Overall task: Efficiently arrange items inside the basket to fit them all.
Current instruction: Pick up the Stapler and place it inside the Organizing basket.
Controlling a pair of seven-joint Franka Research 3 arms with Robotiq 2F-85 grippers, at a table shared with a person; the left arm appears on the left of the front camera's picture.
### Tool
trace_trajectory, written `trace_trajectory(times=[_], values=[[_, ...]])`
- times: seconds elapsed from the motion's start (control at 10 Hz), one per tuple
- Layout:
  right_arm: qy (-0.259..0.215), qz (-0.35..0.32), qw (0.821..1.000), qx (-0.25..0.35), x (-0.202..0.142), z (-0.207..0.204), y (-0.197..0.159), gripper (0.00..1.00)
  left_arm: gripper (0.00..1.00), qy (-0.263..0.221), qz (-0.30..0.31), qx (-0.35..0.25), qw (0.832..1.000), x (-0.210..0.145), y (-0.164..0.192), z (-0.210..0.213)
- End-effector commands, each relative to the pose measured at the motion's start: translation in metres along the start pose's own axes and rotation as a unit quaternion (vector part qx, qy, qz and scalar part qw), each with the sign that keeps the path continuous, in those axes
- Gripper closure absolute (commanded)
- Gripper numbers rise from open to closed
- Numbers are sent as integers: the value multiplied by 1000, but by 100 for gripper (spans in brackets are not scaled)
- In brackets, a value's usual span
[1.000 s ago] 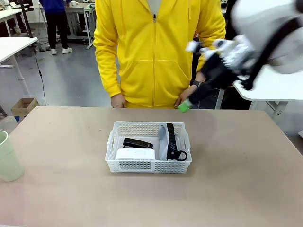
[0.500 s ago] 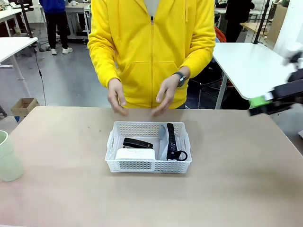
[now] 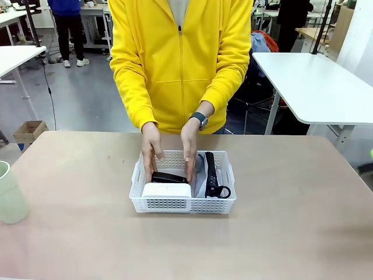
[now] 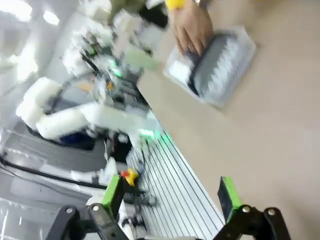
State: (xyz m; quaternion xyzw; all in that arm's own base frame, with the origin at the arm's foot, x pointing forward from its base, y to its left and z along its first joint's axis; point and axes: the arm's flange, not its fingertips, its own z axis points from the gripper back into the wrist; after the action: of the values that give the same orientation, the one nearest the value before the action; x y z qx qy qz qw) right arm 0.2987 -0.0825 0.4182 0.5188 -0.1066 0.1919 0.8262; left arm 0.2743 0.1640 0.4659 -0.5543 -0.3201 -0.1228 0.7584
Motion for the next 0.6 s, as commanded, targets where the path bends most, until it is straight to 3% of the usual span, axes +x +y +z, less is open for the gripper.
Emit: trace_trajectory(times=[0.0, 0.5], values=[[-49, -1, 999, 16, -2, 20, 20, 0, 0, -6, -2, -8, 1000, 2, -4, 0], [-49, -1, 999, 16, -2, 20, 20, 0, 0, -6, -2, -8, 1000, 2, -4, 0]])
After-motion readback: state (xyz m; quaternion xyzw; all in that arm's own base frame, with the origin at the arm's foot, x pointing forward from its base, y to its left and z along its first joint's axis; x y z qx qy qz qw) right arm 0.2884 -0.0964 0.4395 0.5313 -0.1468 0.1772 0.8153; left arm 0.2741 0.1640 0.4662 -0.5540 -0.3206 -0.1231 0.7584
